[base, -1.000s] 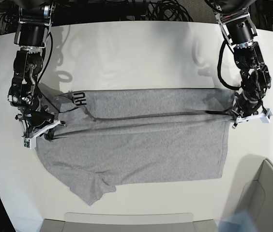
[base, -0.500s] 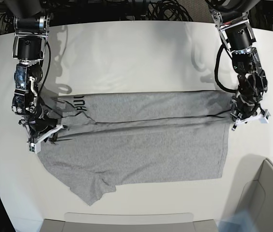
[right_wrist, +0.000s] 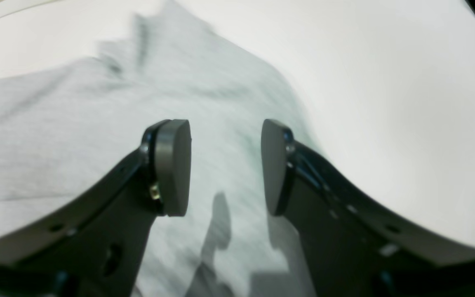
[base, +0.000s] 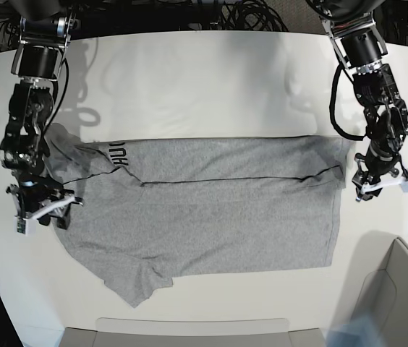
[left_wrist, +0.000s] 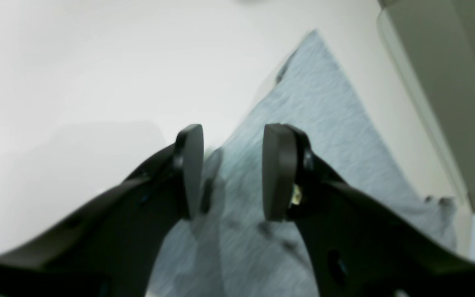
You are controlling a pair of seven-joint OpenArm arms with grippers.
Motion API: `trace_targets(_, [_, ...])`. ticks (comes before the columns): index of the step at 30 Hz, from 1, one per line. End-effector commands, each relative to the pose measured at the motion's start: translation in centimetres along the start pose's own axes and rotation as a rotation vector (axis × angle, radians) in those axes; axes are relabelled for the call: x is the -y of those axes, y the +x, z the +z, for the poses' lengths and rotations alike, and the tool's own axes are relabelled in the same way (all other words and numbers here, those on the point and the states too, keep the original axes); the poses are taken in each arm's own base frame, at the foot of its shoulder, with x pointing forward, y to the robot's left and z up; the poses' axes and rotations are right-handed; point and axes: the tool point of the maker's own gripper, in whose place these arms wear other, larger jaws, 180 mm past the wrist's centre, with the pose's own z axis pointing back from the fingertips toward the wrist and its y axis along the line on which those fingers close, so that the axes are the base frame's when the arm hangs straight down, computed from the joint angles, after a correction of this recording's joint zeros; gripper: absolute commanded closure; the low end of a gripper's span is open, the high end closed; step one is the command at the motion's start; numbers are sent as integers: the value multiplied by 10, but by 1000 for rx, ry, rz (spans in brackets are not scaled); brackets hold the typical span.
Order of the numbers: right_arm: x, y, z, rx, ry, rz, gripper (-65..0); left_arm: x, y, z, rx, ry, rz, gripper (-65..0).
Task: Fold the T-shirt properly
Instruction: 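Lower the folded edge, release, and pull both grippers back toward the collar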
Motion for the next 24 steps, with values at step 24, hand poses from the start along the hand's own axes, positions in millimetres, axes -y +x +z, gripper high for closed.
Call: trace_targets(24, [91,-121,67,-181,-41,-402,-279,-21,-8,40,18,18,-106,-244])
